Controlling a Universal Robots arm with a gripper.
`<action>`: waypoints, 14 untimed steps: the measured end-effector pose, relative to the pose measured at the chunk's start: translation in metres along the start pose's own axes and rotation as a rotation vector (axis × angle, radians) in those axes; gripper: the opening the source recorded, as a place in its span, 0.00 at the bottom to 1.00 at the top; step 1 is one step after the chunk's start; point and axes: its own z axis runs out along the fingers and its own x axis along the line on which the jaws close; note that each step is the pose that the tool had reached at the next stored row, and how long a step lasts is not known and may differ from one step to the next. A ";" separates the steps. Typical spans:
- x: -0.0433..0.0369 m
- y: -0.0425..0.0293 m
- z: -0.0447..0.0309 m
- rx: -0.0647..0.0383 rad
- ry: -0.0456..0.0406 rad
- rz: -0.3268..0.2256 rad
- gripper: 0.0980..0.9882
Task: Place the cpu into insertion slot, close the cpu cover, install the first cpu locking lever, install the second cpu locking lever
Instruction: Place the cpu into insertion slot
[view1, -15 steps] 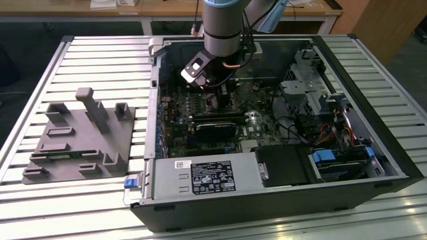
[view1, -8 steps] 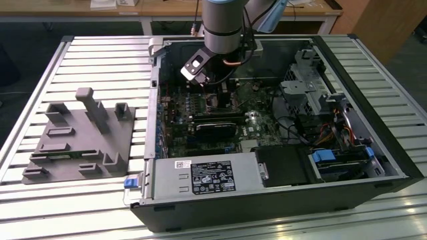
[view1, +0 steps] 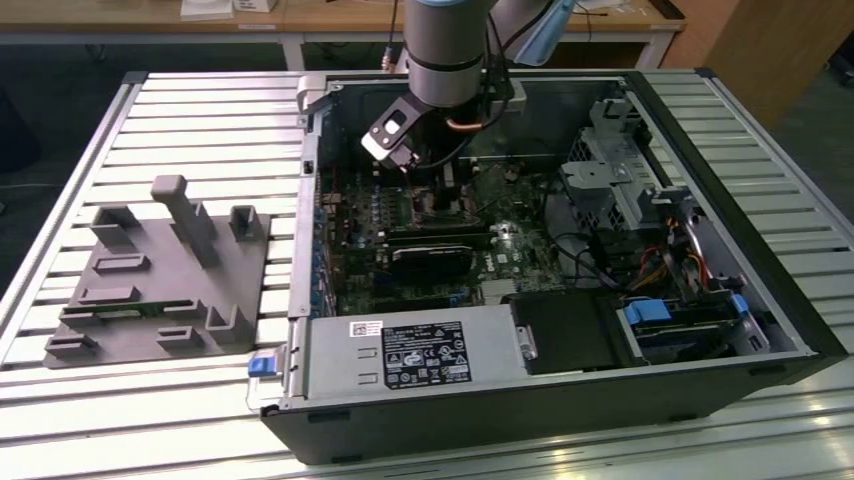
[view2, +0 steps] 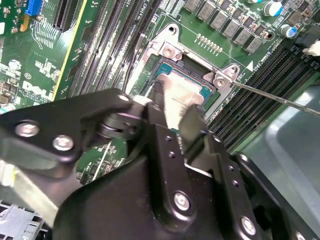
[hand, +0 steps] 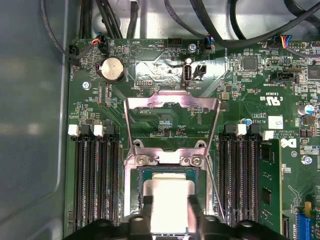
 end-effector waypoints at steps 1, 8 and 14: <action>0.0000 0.0000 -0.0001 0.000 0.0000 0.000 0.29; 0.0000 0.0000 -0.0007 0.000 0.0000 0.000 0.03; 0.0000 0.0017 -0.0009 0.000 -0.0001 0.000 0.01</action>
